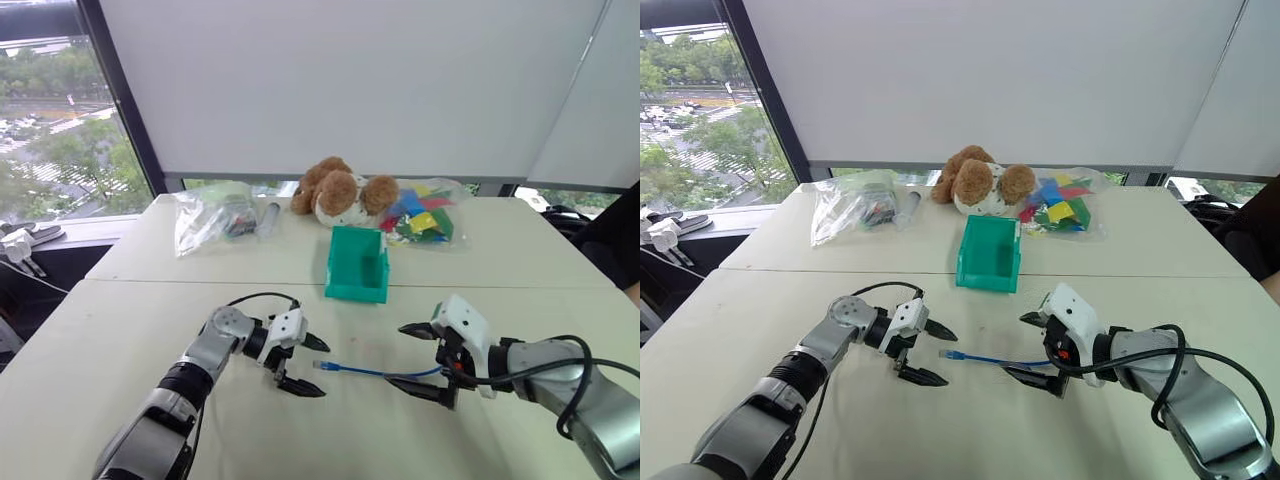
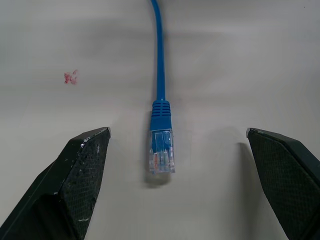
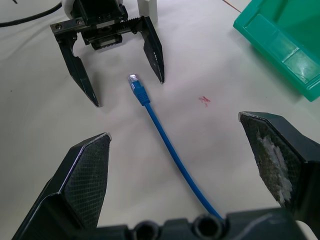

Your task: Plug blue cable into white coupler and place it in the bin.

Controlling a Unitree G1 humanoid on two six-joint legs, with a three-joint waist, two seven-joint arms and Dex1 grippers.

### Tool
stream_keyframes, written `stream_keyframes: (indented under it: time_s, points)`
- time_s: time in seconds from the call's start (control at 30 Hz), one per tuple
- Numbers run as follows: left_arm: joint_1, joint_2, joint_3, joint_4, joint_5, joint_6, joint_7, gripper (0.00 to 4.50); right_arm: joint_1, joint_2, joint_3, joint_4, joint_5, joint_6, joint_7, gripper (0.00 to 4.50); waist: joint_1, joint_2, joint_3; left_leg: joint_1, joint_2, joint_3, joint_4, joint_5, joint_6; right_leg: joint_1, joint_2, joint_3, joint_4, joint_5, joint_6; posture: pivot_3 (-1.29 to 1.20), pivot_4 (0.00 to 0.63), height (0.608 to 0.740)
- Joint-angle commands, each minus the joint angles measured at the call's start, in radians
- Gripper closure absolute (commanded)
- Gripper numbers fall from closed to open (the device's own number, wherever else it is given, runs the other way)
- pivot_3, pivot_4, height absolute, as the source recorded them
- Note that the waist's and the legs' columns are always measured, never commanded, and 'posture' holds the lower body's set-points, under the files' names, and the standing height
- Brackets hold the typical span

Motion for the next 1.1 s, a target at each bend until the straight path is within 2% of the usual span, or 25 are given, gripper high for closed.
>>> stream_keyframes:
  time_s: [0.03, 0.1, 0.33, 0.37, 0.47, 0.53, 0.73, 0.87, 0.97, 1.1]
  points:
    - [-0.012, -0.007, 0.010, 0.031, 0.025, -0.014, 0.018, 0.26, -0.005, -0.010, -0.017, -0.039, 0.013, -0.011, -0.024, 0.01, 0.001, 0.000, 0.000, 0.000, 0.000, 0.000, 0.000, 0.000, 0.000, 0.000, 0.000, 0.000, 0.000, 0.000, 0.000, 0.00, 0.150, 0.740]
    - [-0.008, -0.007, 0.008, 0.041, 0.034, -0.021, 0.026, 0.81, -0.009, -0.017, -0.009, -0.035, 0.013, -0.016, -0.029, 0.00, 0.000, -0.001, 0.000, 0.000, 0.000, 0.000, 0.000, 0.000, 0.000, 0.000, 0.000, 0.000, 0.000, 0.000, 0.000, 0.00, 0.150, 0.740]
    - [0.024, -0.017, -0.006, 0.036, 0.057, -0.059, 0.040, 4.32, -0.009, -0.038, -0.022, -0.036, 0.026, -0.016, -0.040, 0.00, -0.001, -0.001, 0.000, 0.000, 0.000, 0.000, 0.000, 0.000, 0.000, 0.000, 0.000, 0.000, 0.000, 0.000, 0.000, 0.00, 0.150, 0.740]
    - [0.034, -0.018, -0.009, 0.027, 0.058, -0.065, 0.037, 4.47, -0.006, -0.039, -0.034, -0.040, 0.032, -0.009, -0.044, 0.00, -0.001, -0.001, 0.000, 0.000, 0.000, 0.000, 0.000, 0.000, 0.000, 0.000, 0.000, 0.000, 0.000, 0.000, 0.000, 0.00, 0.150, 0.740]
    - [0.057, -0.013, -0.009, -0.001, 0.061, -0.084, 0.043, 4.47, 0.016, -0.022, -0.100, -0.074, 0.076, 0.030, -0.068, 0.00, 0.000, -0.001, 0.000, 0.000, 0.000, -0.001, 0.000, 0.000, 0.000, 0.000, 0.000, 0.000, 0.000, 0.000, 0.000, 0.00, 0.150, 0.740]
    - [0.056, -0.010, 0.019, -0.022, 0.043, -0.085, 0.060, 4.47, 0.038, 0.025, -0.182, -0.108, 0.154, 0.090, -0.105, 0.00, 0.001, -0.001, -0.001, 0.000, 0.000, -0.001, 0.000, 0.000, 0.000, 0.001, 0.000, 0.000, 0.000, 0.000, 0.000, 0.00, 0.150, 0.740]
    - [0.003, -0.046, 0.173, -0.105, -0.061, -0.040, 0.217, 4.47, 0.093, 0.239, -0.356, -0.166, 0.464, 0.290, -0.271, 0.00, 0.000, -0.001, -0.001, 0.000, 0.001, -0.002, 0.000, 0.000, 0.000, 0.001, 0.000, 0.000, 0.000, 0.000, 0.000, 0.00, 0.150, 0.740]
    - [0.033, -0.061, 0.181, -0.194, -0.080, -0.027, 0.233, 4.47, 0.120, 0.354, -0.319, -0.147, 0.567, 0.352, -0.403, 0.00, -0.001, -0.001, -0.001, 0.000, 0.000, -0.002, 0.000, 0.000, 0.000, 0.001, 0.000, 0.000, 0.000, 0.000, 0.000, 0.00, 0.150, 0.740]
    - [0.043, -0.074, 0.186, -0.232, -0.084, -0.023, 0.265, 4.47, 0.087, 0.455, -0.242, -0.087, 0.540, 0.372, -0.534, 0.00, -0.005, -0.001, -0.001, 0.000, 0.000, -0.002, 0.000, 0.000, 0.000, 0.001, 0.000, 0.000, 0.001, 0.000, 0.000, 0.00, 0.150, 0.740]
    - [0.049, -0.080, 0.183, -0.264, -0.085, -0.007, 0.282, 4.47, 0.006, 0.606, -0.221, 0.021, 0.522, 0.344, -0.687, 0.00, -0.009, -0.001, -0.001, 0.001, 0.000, -0.002, 0.000, 0.000, 0.000, 0.000, 0.001, 0.000, 0.002, 0.000, 0.000, 0.00, 0.150, 0.740]
